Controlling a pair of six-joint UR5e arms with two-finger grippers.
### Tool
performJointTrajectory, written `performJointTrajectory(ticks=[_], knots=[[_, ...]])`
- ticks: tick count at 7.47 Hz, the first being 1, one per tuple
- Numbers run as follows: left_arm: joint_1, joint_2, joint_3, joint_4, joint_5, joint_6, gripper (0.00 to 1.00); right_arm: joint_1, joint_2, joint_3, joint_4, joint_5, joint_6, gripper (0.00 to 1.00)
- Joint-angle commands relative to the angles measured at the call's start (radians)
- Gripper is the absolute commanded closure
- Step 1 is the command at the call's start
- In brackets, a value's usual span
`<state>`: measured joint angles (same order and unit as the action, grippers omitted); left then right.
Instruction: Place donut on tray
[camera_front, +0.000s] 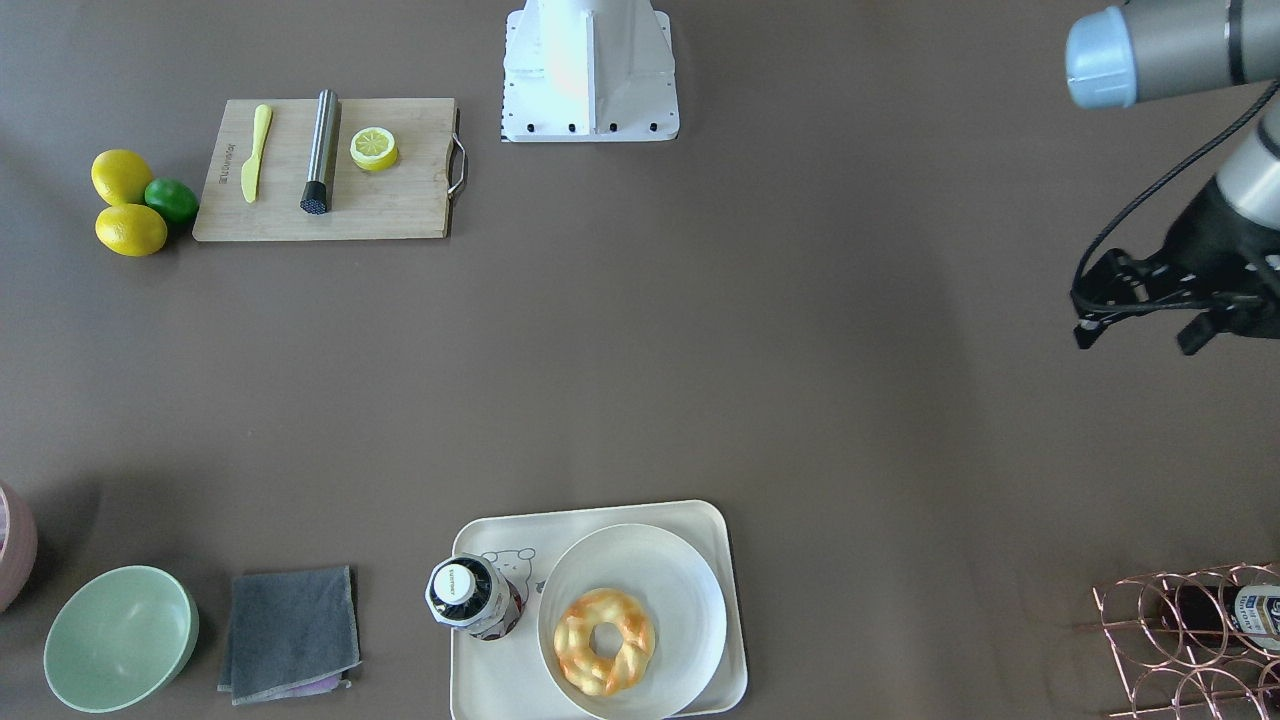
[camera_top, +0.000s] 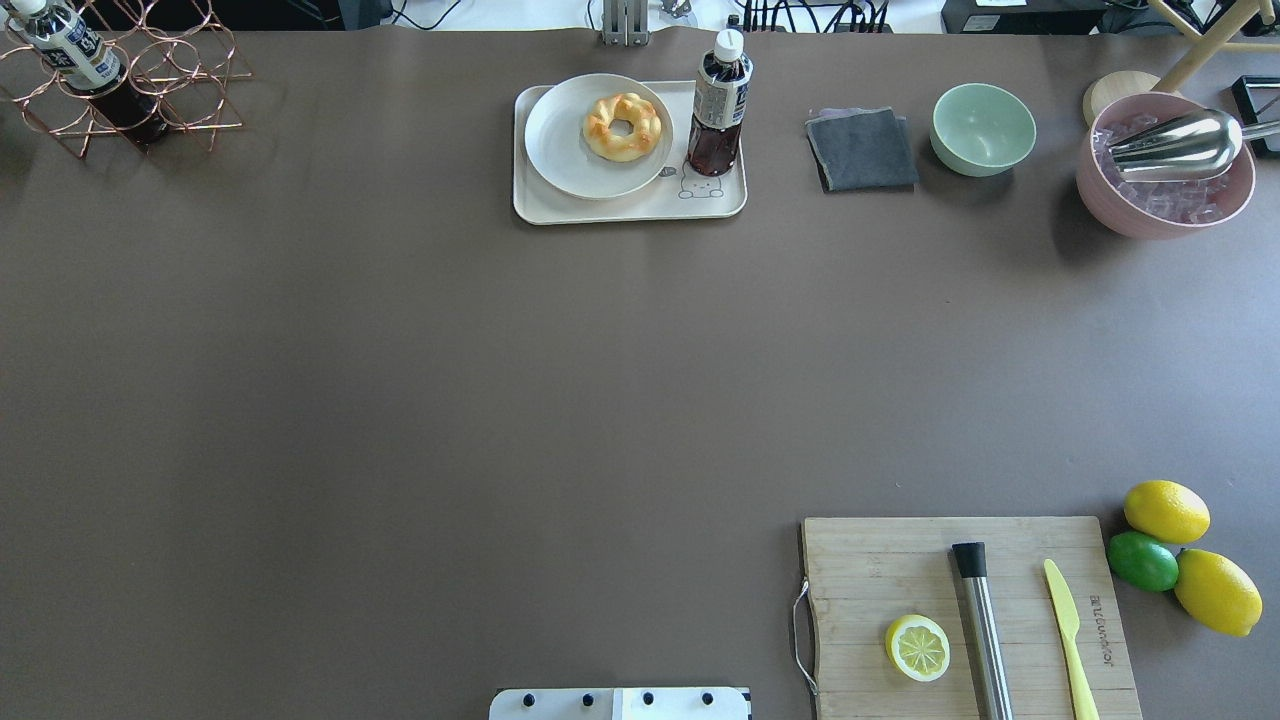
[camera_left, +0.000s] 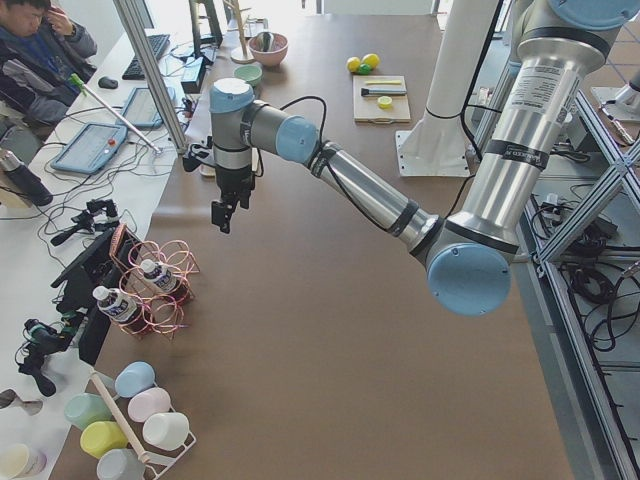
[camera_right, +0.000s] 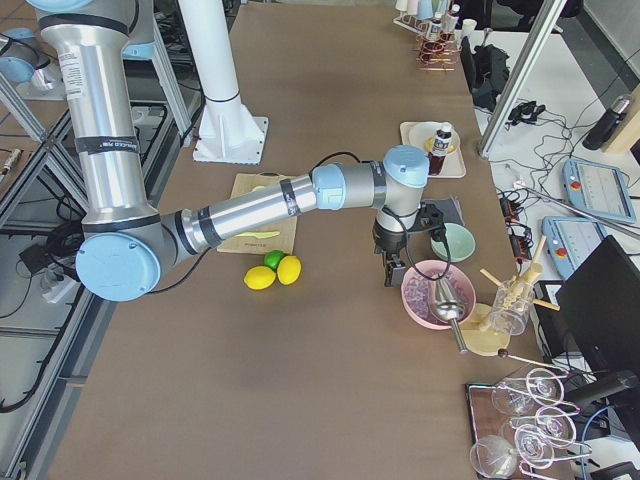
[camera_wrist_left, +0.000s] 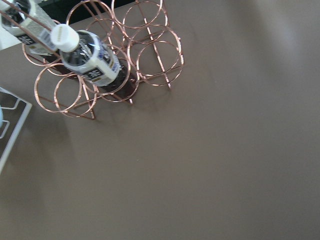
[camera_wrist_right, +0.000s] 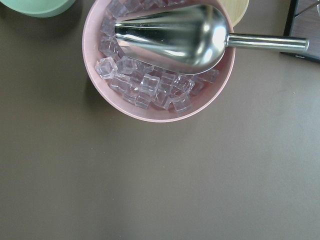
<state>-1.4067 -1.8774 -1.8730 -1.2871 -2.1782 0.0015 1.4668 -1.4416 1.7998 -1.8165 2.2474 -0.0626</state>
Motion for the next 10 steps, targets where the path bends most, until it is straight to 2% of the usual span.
performJointTrajectory(ticks=[1,3,6,9,10], knots=[[-0.098,0.123,0.006,0.025,-0.003,0.298,0.03,0.067,-0.026,-0.016,0.006,0.035,-0.06,0.0],[-0.123,0.207,0.031,0.011,-0.005,0.351,0.03,0.072,-0.08,-0.017,0.1,0.041,-0.056,0.0],[-0.167,0.268,0.003,-0.008,-0.107,0.315,0.02,0.072,-0.091,-0.007,0.102,0.064,-0.049,0.0],[-0.169,0.286,-0.012,-0.046,-0.101,0.275,0.02,0.073,-0.094,-0.005,0.102,0.067,-0.048,0.0],[-0.167,0.309,-0.012,-0.117,-0.098,0.264,0.02,0.072,-0.091,-0.007,0.103,0.067,-0.048,0.0]])
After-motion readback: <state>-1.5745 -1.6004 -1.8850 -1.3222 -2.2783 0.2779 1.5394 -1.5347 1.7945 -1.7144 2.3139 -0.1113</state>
